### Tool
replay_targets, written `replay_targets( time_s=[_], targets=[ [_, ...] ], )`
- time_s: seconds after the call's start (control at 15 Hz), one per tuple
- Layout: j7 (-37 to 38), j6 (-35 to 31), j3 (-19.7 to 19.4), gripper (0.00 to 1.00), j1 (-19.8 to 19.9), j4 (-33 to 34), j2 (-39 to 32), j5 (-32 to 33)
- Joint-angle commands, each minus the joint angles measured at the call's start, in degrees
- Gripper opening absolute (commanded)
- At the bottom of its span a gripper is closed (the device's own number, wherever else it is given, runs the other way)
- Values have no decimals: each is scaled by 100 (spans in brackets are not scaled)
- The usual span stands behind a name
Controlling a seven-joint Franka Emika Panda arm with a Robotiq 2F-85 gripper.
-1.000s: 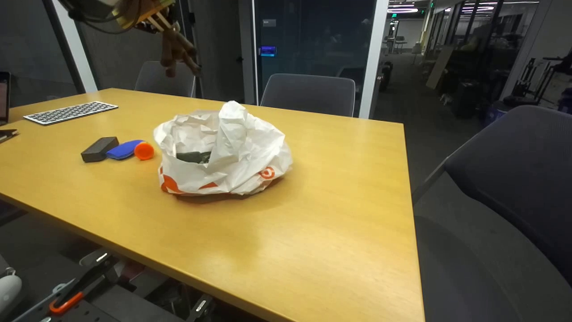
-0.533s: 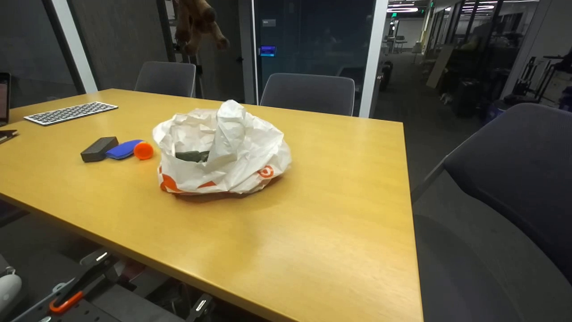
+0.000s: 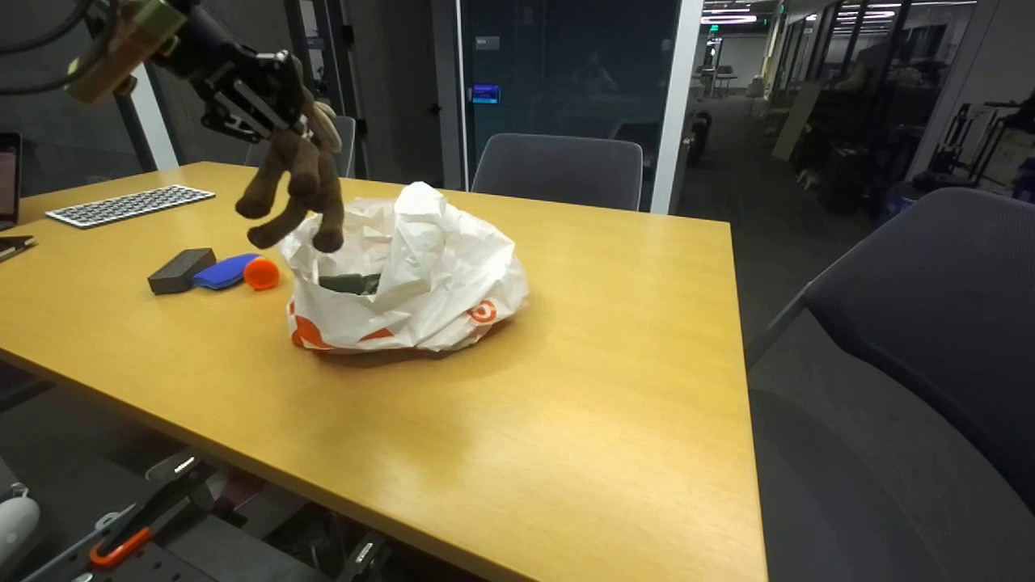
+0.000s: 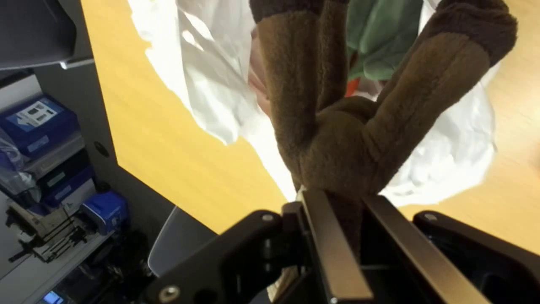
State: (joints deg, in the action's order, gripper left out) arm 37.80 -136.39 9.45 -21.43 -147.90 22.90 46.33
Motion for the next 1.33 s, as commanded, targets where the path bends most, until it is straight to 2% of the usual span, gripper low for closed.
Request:
replay_targets(
  time_s=[0.0,0.13,0.27,0.4,0.6,0.73,0.93,1.13,1.27],
  targets=[
    [-366,-230,103,13,779,-324,7,135],
    [-823,-583,-89,13,1067,-358,-187,104],
    [-1099,-886,-100,13,1448,-275,-452,405],
    [-1370,-1249,-202,13,1667,-168,-628,553],
    [-1811,-2005,-362,13,1743,-65,-971,223],
    [-1937,-2497,-559,13,1614,-24,-1312,50],
    [-2395,-2994,-673,12,1445,-48,-1664,-675],
    [-2971,-3364,-673,12,1199,-93,-1857,-1691],
    [-3527,-3448,-385,13,1208,-102,-1887,-2552]
  ],
)
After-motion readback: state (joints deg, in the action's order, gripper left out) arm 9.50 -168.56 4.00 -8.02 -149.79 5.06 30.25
